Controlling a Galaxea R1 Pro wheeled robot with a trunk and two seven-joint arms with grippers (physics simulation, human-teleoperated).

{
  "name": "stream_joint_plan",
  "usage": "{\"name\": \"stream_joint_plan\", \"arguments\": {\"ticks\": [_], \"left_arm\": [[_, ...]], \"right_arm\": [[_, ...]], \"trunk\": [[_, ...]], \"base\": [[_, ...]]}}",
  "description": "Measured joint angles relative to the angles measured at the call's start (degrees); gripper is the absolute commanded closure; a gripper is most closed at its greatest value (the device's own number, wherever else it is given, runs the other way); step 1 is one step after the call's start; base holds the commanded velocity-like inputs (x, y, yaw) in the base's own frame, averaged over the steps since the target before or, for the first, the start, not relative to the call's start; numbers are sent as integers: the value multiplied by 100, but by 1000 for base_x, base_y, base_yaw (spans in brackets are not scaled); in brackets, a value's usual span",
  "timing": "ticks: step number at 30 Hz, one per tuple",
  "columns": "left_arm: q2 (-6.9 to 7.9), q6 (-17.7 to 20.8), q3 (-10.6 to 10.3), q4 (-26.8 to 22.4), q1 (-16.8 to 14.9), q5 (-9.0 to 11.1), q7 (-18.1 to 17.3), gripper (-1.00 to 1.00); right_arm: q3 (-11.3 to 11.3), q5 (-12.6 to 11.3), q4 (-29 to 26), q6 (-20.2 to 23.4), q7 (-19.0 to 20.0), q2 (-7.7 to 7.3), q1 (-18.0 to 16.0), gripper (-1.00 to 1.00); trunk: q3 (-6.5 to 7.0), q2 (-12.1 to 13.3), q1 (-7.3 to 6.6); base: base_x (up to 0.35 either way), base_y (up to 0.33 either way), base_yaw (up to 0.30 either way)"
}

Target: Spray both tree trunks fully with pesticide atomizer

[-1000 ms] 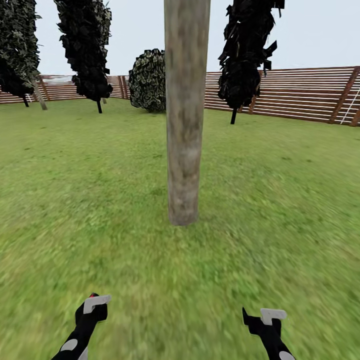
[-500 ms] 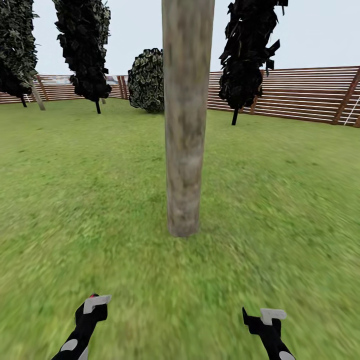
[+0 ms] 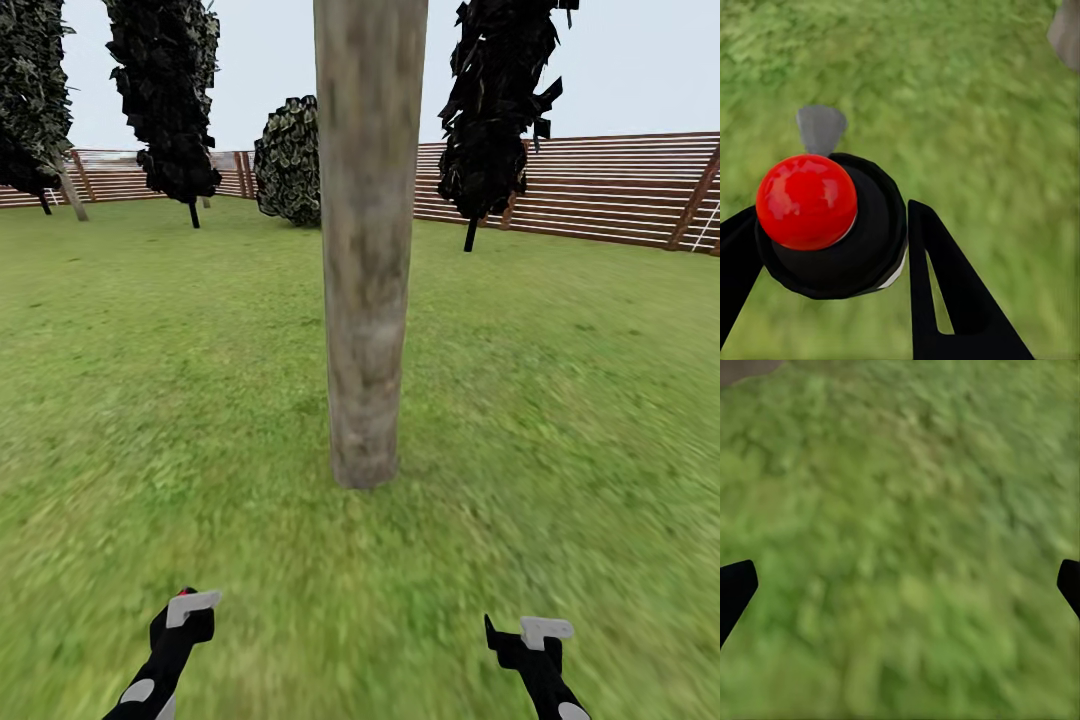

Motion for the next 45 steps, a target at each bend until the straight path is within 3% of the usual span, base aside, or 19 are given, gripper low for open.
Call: {"name": "stream_joint_plan", "arguments": {"ticks": [18,21,24,28,30,32,33,34,37,41,45], "left_arm": [[20,-39,-46,36,0,-69,-68,100],[56,-19,-156,36,-11,-174,-306,100],[115,14,-348,22,-33,-582,-1042,100],[189,47,-392,17,-70,-976,-1807,100],[211,245,-410,4,-86,-1301,-2253,100],[224,768,-416,-14,-102,-1845,-2788,100],[224,933,-411,-17,-106,-2080,-2970,100],[219,1278,-422,-85,-147,-2965,-3467,100],[222,1821,-404,-242,-274,-3605,-4056,100],[223,2324,-405,-294,-442,-3771,-4545,100],[196,2494,-412,-302,-553,-3943,-4729,100]], "right_arm": [[10,28,0,9,25,7,0,-100],[33,27,-25,9,48,14,0,-100],[354,49,-79,9,66,17,0,-100],[1048,94,-373,24,91,13,-44,-100],[1503,112,-697,56,349,11,-122,-100],[1888,121,-939,195,1086,10,-293,-100],[1978,121,-973,302,1373,10,-379,-100],[2194,173,-1041,717,2172,9,-657,-100],[2331,317,-1267,984,2944,11,-863,-100],[2371,405,-1483,1112,3584,9,-903,-100],[2380,434,-1548,1181,3934,9,-916,-100]], "trunk": [[0,0,0],[0,0,0],[0,0,0],[0,0,0],[0,0,0],[0,0,0],[0,0,0],[0,0,0],[0,0,0],[0,0,0],[0,0,0]], "base": [[0,0,0],[0,0,0],[0,0,0],[0,0,0],[0,0,0],[0,0,0],[0,0,0],[0,0,0],[0,0,0],[0,0,0],[0,0,0]]}}
